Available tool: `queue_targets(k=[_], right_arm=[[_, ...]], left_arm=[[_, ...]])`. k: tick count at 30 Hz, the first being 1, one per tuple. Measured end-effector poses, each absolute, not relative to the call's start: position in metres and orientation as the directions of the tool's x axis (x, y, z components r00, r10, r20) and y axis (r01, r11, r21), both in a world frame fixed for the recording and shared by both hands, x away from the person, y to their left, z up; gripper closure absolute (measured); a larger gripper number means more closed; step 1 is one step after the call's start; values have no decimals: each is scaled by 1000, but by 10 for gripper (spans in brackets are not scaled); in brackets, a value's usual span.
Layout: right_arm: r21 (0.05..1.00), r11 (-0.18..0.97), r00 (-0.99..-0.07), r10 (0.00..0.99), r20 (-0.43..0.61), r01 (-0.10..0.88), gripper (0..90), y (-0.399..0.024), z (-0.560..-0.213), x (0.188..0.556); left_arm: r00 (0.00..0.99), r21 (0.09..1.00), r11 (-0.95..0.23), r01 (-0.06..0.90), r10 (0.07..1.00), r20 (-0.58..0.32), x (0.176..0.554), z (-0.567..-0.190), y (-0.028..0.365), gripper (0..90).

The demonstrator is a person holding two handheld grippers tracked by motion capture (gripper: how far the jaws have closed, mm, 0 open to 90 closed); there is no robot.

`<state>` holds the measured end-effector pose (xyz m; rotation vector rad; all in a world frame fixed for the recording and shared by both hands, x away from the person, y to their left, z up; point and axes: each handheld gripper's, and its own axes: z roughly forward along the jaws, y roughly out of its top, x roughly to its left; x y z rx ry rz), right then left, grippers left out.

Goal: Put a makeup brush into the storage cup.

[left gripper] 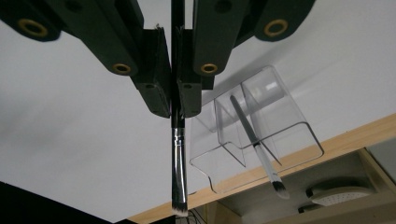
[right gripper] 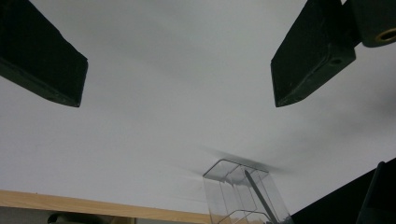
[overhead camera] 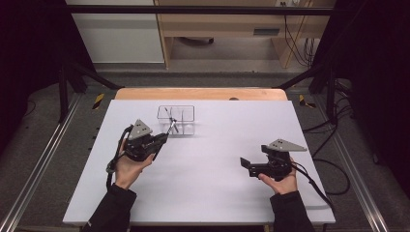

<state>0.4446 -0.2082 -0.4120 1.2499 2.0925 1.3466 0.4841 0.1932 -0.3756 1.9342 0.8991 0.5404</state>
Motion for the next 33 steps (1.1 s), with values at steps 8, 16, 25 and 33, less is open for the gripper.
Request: queue_targets(k=[8,16,25,33], right_arm=[[863,156,-548,822,157,481,44,-209,-411,444],[862,155,-548,821,160,483,44,-208,-411,444],[864,151,-548,821,161,479,44,-209,-411,444],[864,152,-549,820,161,481,43,-209,-411,444]], left_arm=[[634,889,-288,356,774,-3,492,-369,182,833],[624,908,-265,325,782,5,499,-358,174,833],[607,926,-229,301,794,-1,509,-348,165,833],[587,939,-194,283,809,-10,519,-339,158,833]])
